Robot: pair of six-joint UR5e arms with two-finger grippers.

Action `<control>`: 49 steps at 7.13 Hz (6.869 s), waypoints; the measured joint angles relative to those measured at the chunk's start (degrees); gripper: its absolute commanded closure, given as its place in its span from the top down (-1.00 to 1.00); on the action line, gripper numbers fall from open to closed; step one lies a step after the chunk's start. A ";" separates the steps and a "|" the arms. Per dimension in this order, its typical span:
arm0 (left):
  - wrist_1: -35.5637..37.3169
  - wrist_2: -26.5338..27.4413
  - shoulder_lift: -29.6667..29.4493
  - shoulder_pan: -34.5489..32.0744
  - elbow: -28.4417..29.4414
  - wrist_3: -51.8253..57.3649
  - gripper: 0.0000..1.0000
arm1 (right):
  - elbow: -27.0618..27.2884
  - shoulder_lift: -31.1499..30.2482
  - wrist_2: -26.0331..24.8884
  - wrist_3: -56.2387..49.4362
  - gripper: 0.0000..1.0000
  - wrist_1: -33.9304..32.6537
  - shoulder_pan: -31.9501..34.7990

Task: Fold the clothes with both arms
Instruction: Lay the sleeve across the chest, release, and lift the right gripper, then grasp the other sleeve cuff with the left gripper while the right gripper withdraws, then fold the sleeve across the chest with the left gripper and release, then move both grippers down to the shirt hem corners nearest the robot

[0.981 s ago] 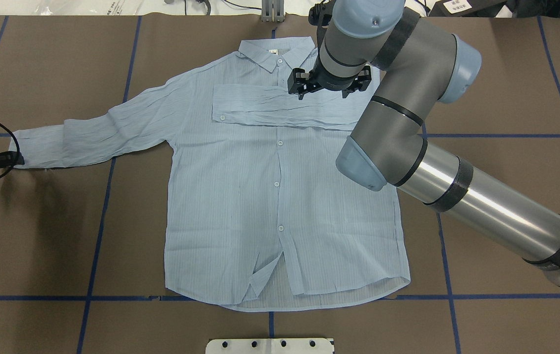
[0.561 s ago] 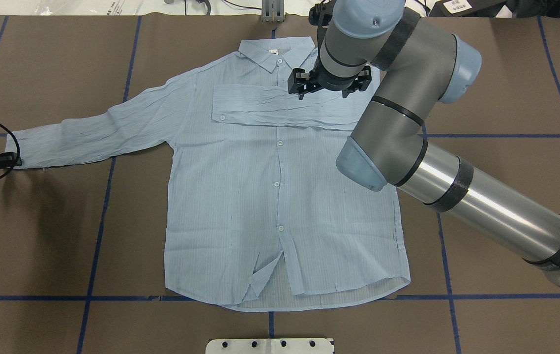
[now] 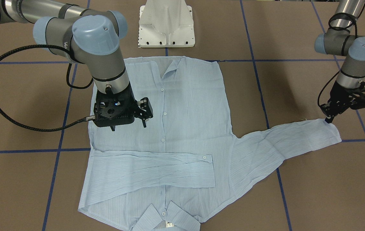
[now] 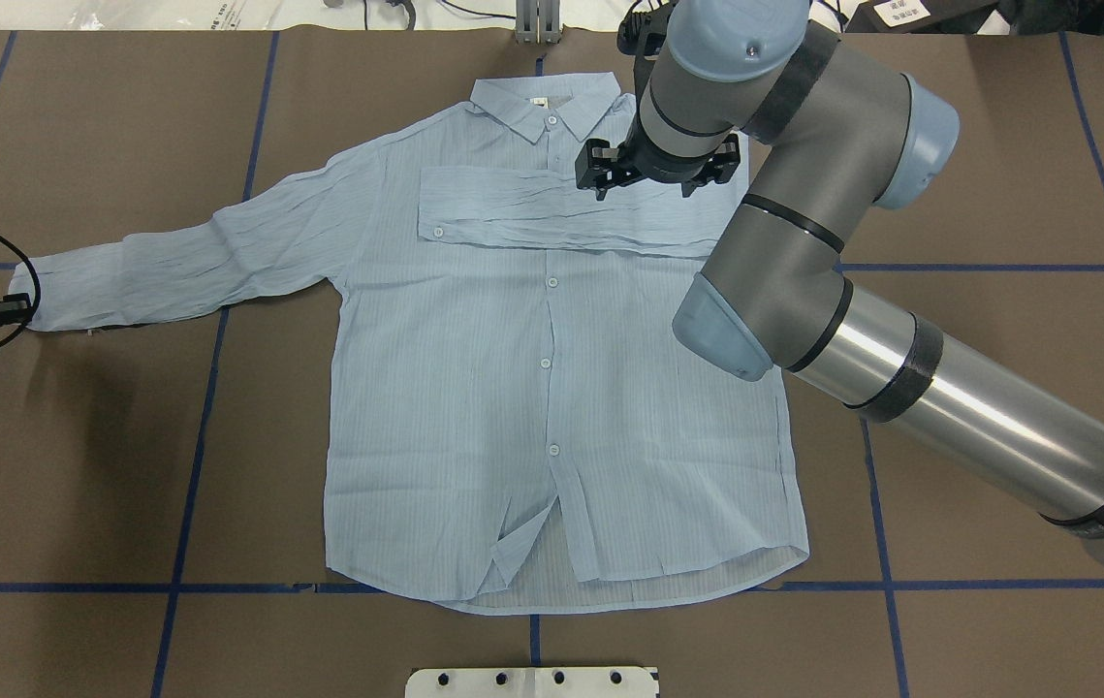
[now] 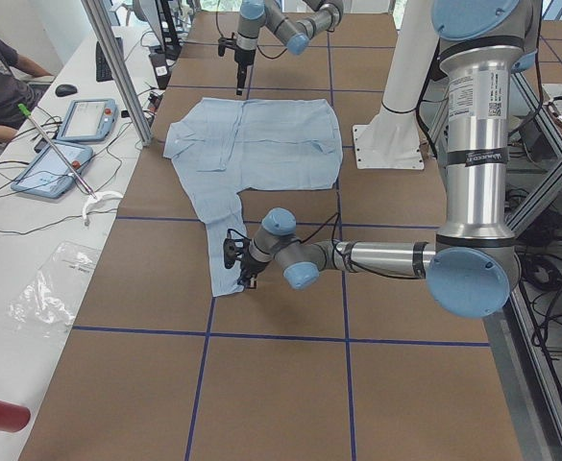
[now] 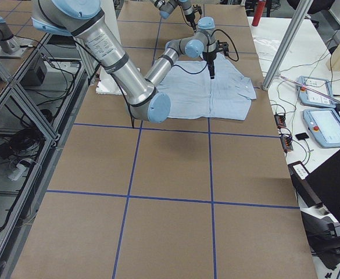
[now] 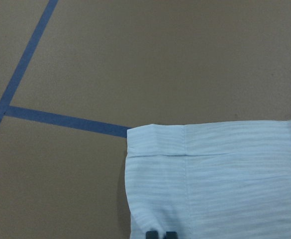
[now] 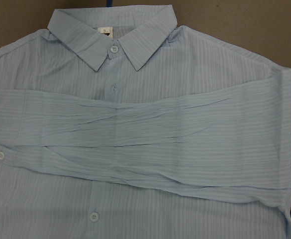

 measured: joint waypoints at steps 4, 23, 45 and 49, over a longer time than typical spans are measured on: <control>14.50 -0.23 -1.92 -0.34 -14.43 -0.23 -1.00 | 4.57 -7.06 2.59 -4.36 1.00 -0.41 2.49; 14.05 9.97 -64.95 25.97 22.60 -45.22 1.00 | 2.21 -31.57 16.11 -35.14 1.00 11.30 15.70; 40.85 3.07 -24.81 23.60 -32.34 -19.87 0.85 | 25.03 -47.88 -8.89 21.37 -0.24 24.01 -27.52; 40.85 3.20 -24.83 23.57 -32.28 -19.99 0.85 | 24.96 -47.24 -8.38 21.38 -0.83 21.85 -27.82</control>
